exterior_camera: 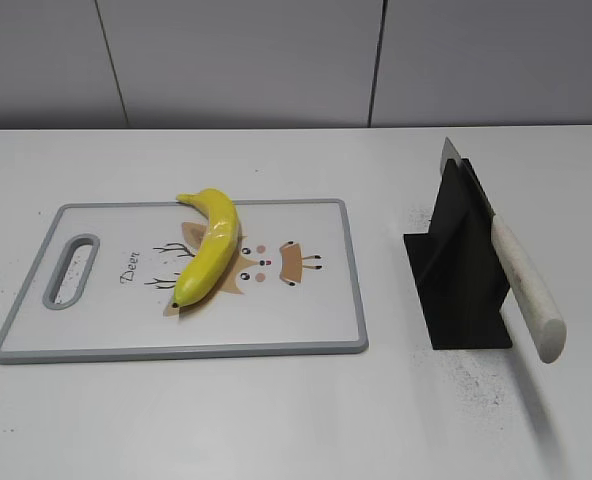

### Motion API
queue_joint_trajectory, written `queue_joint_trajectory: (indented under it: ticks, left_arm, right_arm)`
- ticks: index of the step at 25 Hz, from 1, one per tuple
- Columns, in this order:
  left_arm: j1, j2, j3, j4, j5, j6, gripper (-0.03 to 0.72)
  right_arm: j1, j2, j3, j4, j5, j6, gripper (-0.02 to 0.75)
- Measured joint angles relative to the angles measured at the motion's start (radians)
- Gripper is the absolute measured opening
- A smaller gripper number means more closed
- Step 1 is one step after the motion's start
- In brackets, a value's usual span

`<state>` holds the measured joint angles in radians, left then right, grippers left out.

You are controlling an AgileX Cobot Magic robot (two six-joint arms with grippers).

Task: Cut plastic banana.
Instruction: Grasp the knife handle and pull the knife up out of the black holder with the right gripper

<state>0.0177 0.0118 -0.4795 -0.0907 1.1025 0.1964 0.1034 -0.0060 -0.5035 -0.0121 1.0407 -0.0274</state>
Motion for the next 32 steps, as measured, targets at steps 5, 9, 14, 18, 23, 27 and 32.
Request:
queue_joint_trajectory:
  ticks: [5,9,14,18,23,27,32]
  left_arm:
    - [0.000,0.000,0.000,0.000,0.000,0.000,0.478]
    - [0.000,0.000,0.000,0.000,0.000,0.000,0.478]
    - [0.000,0.000,0.000,0.000,0.000,0.000,0.478]
    - [0.000,0.000,0.000,0.000,0.000,0.000,0.478]
    - [0.000,0.000,0.000,0.000,0.000,0.000,0.478]
    - [0.000,0.000,0.000,0.000,0.000,0.000,0.481]
    - [0.000,0.000,0.000,0.000,0.000,0.000,0.564]
  right_arm:
    - [0.000,0.000,0.000,0.000,0.000,0.000,0.511]
    - [0.000,0.000,0.000,0.000,0.000,0.000,0.511]
    - [0.000,0.000,0.000,0.000,0.000,0.000,0.511]
    - [0.000,0.000,0.000,0.002,0.000,0.000,0.511]
    - [0.000,0.000,0.000,0.020,0.000,0.000,0.511]
    - [0.000,0.000,0.000,0.023,0.000,0.000,0.511]
    - [0.000,0.000,0.000,0.023,0.000,0.000,0.511]
